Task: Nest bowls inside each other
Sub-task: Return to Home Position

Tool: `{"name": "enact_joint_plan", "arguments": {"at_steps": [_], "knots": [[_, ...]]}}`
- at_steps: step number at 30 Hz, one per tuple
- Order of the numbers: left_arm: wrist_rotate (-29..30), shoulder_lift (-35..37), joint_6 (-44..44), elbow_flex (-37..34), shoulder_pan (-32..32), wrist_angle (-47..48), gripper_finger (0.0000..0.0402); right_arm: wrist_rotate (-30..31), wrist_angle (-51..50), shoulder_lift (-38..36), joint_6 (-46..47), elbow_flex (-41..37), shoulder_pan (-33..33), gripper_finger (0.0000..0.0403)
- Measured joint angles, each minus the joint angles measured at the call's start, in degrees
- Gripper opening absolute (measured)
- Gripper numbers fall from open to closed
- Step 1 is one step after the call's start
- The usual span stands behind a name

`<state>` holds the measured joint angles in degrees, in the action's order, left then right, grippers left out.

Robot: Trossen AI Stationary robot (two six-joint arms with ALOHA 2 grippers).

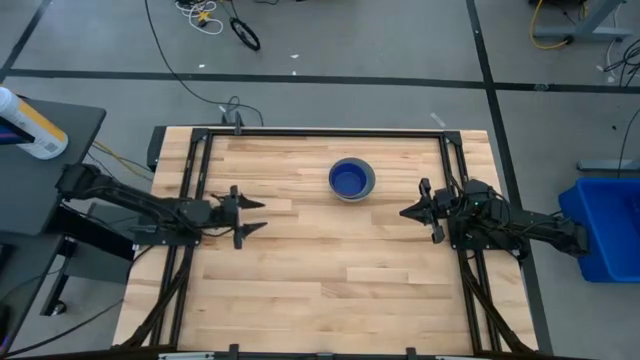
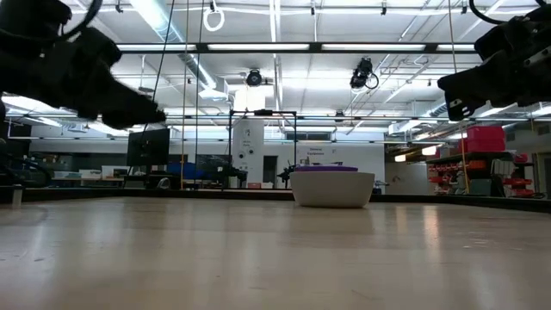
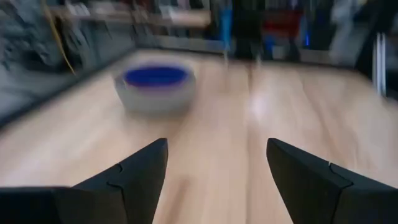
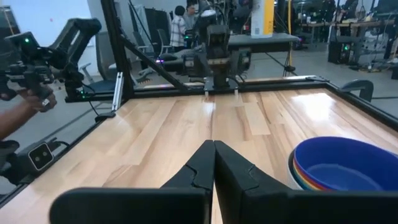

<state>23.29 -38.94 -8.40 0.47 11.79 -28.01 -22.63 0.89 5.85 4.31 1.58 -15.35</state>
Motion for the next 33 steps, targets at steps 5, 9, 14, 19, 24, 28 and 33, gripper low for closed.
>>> {"name": "enact_joint_plan", "arguments": {"at_steps": [5, 9, 14, 19, 24, 28, 33], "knots": [[0.8, 9.46, 4.93, 0.0, 0.0, 0.46, 0.0281, 0.01, -0.02, 0.47, 1.08, 0.0, 0.0, 0.0012], [1.67, 19.72, 6.48, 0.0, -0.02, 7.99, 0.028, 0.02, -0.04, 0.78, 1.08, 0.0, 0.02, 0.0012], [1.56, 35.24, 4.44, 0.0, -0.04, 23.31, 0.0262, 0.02, -0.04, 0.99, 1.08, 0.0, 0.02, 0.0012], [1.9, 38.6, 5.89, 0.74, 0.15, 25.38, 0.0237, 0.0, -0.06, 1.22, 1.06, 0.02, 0.02, 0.0012], [5.29, 37.62, 5.68, 0.26, 0.04, 23.98, 0.0213, 0.04, 0.04, 2.09, 1.05, 0.0, 0.04, 0.0012], [5.63, 37.59, 7.27, 0.24, 0.0, 24.04, 0.0199, 0.02, 0.0, 2.33, 0.57, 0.0, 0.04, 0.0012], [4.93, 37.44, 7.87, 0.24, 0.0, 24.16, 0.0188, 0.04, -0.02, 2.66, -0.46, 0.02, 0.04, 0.0012]]}}
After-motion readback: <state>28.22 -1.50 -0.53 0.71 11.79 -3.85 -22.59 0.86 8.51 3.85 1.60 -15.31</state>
